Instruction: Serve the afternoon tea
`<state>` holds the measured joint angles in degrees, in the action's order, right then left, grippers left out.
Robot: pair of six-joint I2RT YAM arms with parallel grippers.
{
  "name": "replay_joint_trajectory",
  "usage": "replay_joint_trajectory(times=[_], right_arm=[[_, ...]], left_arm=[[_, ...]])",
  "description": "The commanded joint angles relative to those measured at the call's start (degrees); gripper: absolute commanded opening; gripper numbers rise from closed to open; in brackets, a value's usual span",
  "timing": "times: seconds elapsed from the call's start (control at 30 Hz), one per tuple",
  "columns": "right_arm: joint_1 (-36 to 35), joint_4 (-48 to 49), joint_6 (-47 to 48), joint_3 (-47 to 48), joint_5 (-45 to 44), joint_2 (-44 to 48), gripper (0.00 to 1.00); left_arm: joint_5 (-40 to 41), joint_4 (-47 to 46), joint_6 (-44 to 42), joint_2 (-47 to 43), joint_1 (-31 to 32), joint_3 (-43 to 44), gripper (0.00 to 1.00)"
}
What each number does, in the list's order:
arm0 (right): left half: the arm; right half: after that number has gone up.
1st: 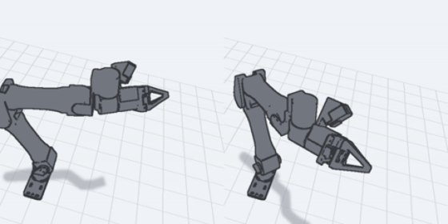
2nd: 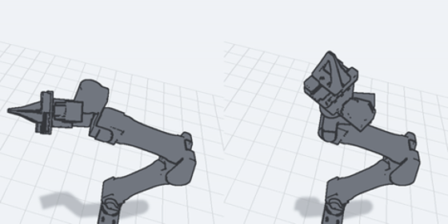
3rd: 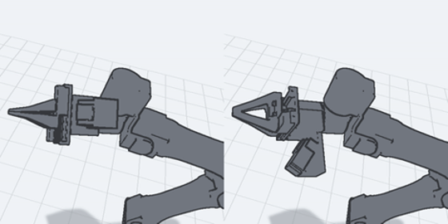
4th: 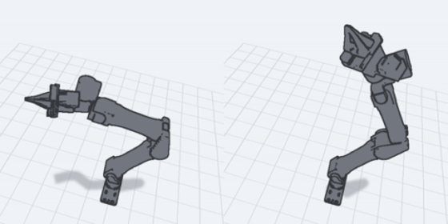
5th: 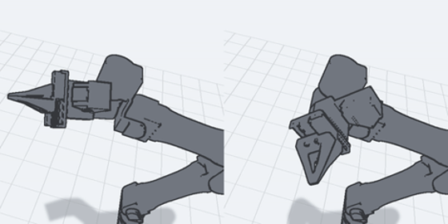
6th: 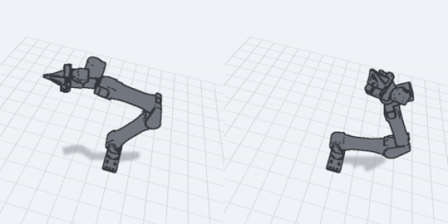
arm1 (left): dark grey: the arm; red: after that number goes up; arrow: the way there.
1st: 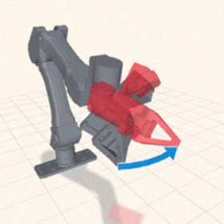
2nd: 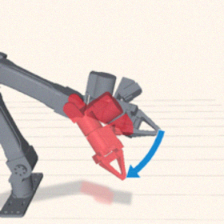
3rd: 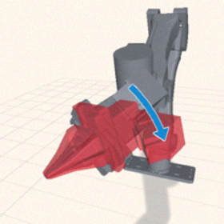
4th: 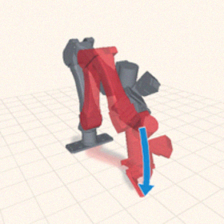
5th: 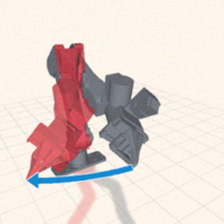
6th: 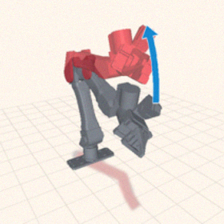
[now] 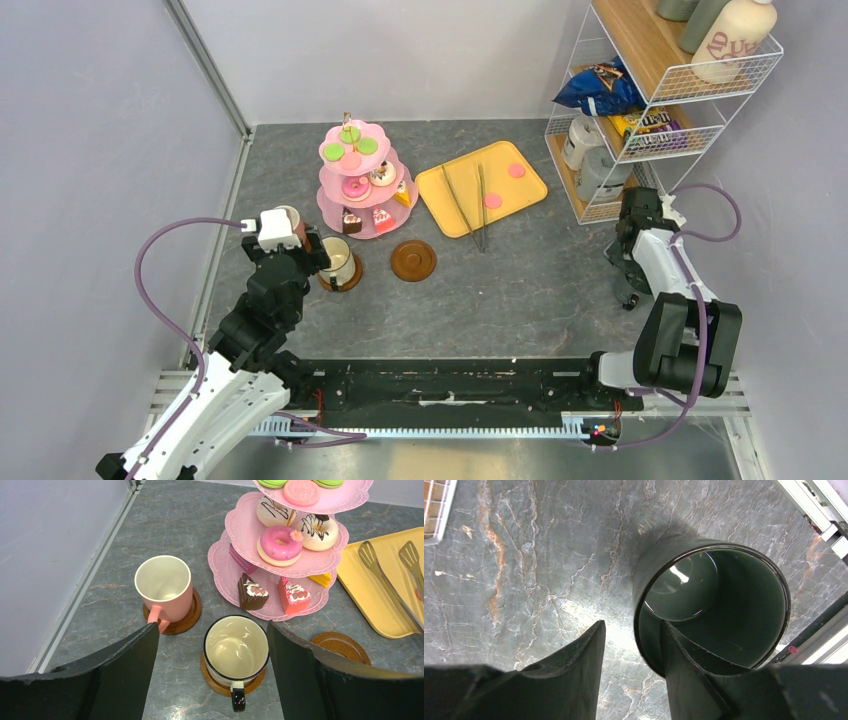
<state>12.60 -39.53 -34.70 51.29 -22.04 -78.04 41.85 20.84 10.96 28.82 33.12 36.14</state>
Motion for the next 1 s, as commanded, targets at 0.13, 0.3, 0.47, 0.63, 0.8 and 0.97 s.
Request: replay_joint_trajectory(times=[0.13, 0.3, 0.47, 0.63, 0.8, 0.97], right_arm=[[0.1, 2.2, 1.2, -2.5, 3.7, 0.6, 0.38], [-0.1, 1.5, 1.8, -3.6, 7.1, 2.8, 0.22], [-4.8, -0.9, 2.5, -3.6, 7.6, 7.0, 0.09], [-12.1, -4.5, 2.4, -1.6, 6.5, 10.2, 0.0], [-23.3, -8.7, 1.7, 2.9, 4.5, 10.0, 0.0], [-37.2, -11.6, 1.2, 9.1, -0.7, 6.6, 0.0]], left_arm=[[0.1, -2.4, -0.9, -0.3, -0.2, -0.3, 0.85], [0.1, -2.4, -0.9, -0.3, -0.3, -0.2, 0.85], [0.2, -2.4, -0.9, -0.1, -0.3, -0.2, 0.85], [0.5, -2.4, -0.9, 0.0, -0.3, -0.4, 0.85], [0.8, -2.5, -0.9, 0.2, -0.3, -0.5, 0.85], [1.4, -2.6, -1.0, 0.2, -0.3, -0.5, 0.85]])
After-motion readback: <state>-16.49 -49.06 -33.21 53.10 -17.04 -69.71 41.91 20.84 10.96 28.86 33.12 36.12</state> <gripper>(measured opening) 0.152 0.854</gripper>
